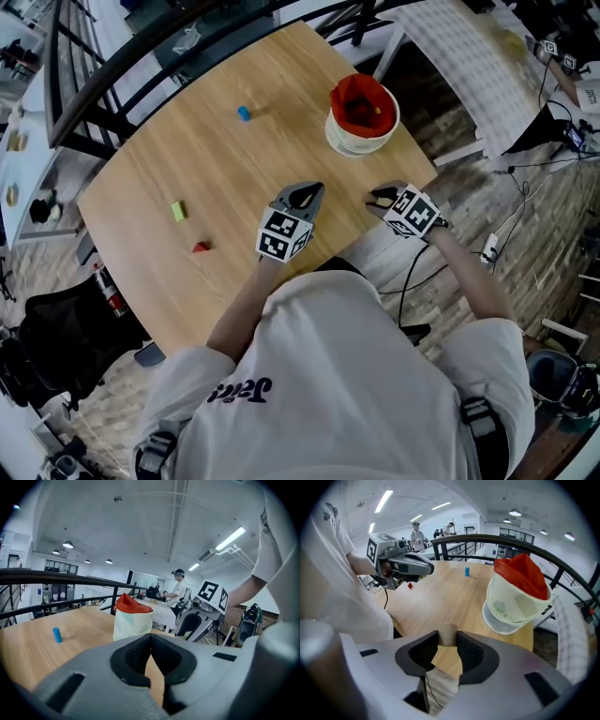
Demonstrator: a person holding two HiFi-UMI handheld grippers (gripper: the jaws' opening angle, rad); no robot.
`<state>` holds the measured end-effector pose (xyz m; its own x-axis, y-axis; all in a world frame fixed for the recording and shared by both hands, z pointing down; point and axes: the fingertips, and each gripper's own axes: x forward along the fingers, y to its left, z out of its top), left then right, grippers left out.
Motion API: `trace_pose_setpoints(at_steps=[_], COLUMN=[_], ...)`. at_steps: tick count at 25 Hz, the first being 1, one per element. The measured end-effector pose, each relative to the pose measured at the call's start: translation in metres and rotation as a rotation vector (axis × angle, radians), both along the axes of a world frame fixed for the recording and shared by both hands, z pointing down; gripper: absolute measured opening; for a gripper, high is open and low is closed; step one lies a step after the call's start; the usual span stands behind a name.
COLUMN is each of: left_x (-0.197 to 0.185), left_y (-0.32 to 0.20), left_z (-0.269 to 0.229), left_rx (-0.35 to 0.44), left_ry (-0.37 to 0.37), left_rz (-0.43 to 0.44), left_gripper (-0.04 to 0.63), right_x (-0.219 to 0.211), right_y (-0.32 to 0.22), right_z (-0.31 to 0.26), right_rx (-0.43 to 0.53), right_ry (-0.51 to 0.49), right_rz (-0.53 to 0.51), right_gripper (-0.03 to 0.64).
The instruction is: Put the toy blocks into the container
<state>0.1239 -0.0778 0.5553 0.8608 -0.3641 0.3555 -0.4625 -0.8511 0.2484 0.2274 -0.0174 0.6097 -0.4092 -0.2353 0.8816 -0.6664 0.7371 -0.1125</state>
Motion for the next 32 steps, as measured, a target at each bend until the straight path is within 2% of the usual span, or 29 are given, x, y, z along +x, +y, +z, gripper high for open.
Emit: trace_pose_setpoints(at_steps=[9,17,21,27,32], left_x=[0.036,0.047,0.046,0.038,0.036], left_y=[-0.035,-0.051,-0.058,-0.069,-0.072], left_z=[-0.035,-0.047,-0.044,-0.044,-0.044], left_rx=[0.067,0.074,0.061,0.050,0.044], left_ry=[0.041,0.047,0.044,0.048,0.055], left_rz=[0.037,0.026,0.006,-0.031,-0.047], left_gripper=[0.006,0.006,0.006,0.006,0.006], right_x=[0.043,0.060,0.053,0.040,0.047], right_y=[-0.058,-0.136,-0.180,-0.220,-0.238], right_z=[-0.085,-0.121,-0.110,-0.058,-0.016], right_rx=[0.063,0.097,0.109,0.059,0.032], right_ry=[0.043,0.108,0.123,0.178,0.237], right_rz=[-0.113,-0.214,-0.234,-0.285,-0.242], right_gripper=[0.135,0.135,0.135,0.135,0.137])
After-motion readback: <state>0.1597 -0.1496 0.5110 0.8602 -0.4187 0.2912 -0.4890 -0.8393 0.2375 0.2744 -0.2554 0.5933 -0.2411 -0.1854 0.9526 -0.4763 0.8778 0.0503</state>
